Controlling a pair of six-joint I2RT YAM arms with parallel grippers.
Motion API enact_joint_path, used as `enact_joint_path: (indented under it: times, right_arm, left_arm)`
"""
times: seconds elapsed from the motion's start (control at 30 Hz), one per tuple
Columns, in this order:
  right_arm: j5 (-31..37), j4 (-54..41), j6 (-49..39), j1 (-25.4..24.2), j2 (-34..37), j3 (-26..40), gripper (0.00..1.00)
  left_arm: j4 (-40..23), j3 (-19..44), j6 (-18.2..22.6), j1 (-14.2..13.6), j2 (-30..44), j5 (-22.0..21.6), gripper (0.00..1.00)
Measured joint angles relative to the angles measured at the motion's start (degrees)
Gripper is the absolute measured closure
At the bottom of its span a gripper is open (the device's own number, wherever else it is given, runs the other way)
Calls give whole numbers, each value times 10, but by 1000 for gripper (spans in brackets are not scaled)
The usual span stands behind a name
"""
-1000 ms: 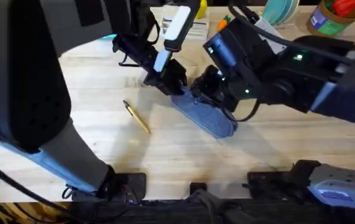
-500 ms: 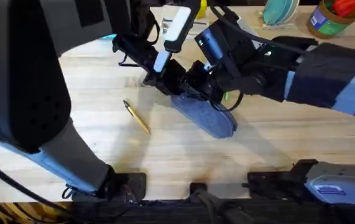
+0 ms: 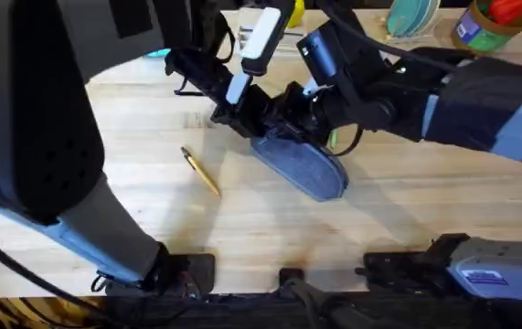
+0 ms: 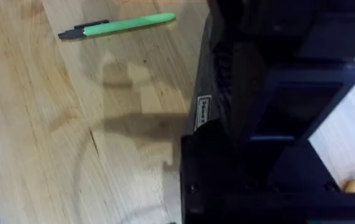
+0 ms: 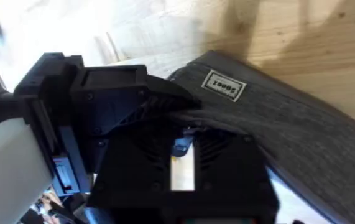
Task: Unzip the bag, pick up the pens from the table one at a time and place them inside, then zip the bag closed.
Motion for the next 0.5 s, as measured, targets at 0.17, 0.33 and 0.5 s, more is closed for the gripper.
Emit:
enact_joint_path:
  times: [0.17,0.33,0.5]
  right_arm:
    - [0,-5,-25,-3,-3,0,683]
    - [1,-4,-60,-3,-28,0,483]
    - [28,-25,-106,-4,-77,3,457]
  left_arm:
    - [-2,0,0,0,0,-1,959]
    - [-4,0,0,0,0,0,959]
    - [-10,0,0,0,0,1,959]
